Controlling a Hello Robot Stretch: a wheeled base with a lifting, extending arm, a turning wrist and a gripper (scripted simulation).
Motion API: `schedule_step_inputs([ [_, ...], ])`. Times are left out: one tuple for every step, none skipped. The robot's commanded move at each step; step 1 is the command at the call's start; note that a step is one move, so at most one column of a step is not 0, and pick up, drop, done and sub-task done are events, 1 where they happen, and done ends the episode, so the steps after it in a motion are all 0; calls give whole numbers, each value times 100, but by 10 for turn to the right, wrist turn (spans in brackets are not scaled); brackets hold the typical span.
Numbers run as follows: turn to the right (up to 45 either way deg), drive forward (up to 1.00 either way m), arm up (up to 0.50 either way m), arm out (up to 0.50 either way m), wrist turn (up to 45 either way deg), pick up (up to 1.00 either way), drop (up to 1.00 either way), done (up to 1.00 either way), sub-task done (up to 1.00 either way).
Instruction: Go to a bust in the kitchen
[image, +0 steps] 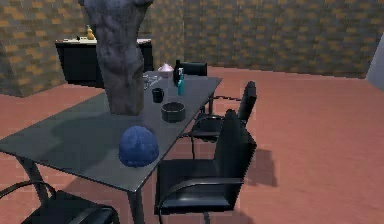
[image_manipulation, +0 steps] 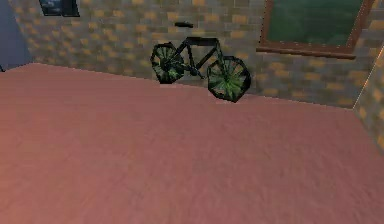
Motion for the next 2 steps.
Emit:
schedule_step_inputs([
  [-150,0,0,0,0,0,0,0,0],
  [0,0,0,0,0,0,0,100,0],
])
